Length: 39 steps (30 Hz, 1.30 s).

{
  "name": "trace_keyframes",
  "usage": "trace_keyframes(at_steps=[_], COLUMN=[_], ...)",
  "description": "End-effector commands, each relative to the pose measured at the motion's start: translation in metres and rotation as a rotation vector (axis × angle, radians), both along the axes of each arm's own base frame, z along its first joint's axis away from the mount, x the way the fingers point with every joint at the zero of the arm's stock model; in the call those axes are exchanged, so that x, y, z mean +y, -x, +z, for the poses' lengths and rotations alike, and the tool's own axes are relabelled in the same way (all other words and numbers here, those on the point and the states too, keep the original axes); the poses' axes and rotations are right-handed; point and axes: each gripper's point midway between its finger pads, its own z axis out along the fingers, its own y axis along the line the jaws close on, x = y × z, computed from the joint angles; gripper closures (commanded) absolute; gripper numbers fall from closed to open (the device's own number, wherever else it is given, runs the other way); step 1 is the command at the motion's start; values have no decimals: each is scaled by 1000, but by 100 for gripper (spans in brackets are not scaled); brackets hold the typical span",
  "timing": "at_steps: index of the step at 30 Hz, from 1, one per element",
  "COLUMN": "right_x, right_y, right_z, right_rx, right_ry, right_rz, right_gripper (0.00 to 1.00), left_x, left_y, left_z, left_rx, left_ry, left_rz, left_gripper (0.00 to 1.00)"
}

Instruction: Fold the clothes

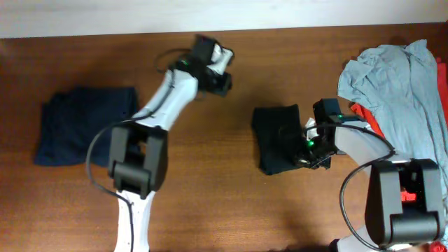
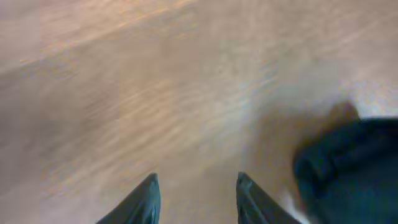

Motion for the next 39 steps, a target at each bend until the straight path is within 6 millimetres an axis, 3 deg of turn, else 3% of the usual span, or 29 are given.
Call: trace_keyframes(at_steps=[1, 5, 10, 13, 18, 21, 23, 26, 32, 39], right_x=[-12, -13, -14, -13, 0, 15, 19, 25, 57, 37], right_y=[-2, -8, -8, -8, -1, 2, 4, -3, -46, -54], right_z=[22, 73, 116, 122, 110, 89, 72, 56, 56, 19], right_rx=[-86, -236, -377, -399, -307, -205, -117, -46, -53, 8], right_ry=[62, 70, 70, 59, -13, -78, -97, -147, -336, -145], right_rz=[12, 1, -5, -24, -61, -52, -97, -196, -399, -683], right_gripper=[75, 58, 50, 53, 75, 81, 92, 95, 96, 96], left_x=[-18, -16, -22, -30, -38, -30, -25, -15, 5, 30], left_y=[21, 36, 62, 66, 75, 69, 67, 67, 65, 62], left_z=[63, 81, 78, 75, 59, 53, 53, 51, 49, 46], left_rx=[54, 105, 222, 129, 65, 52, 73, 98, 131, 167], left_ry=[155, 222, 263, 197, 28, -49, -44, -49, -56, -61], left_rz=[-32, -55, -88, -232, -335, -280, -235, -210, -171, -122], left_gripper=[52, 23, 23, 23, 27, 28, 28, 28, 30, 30])
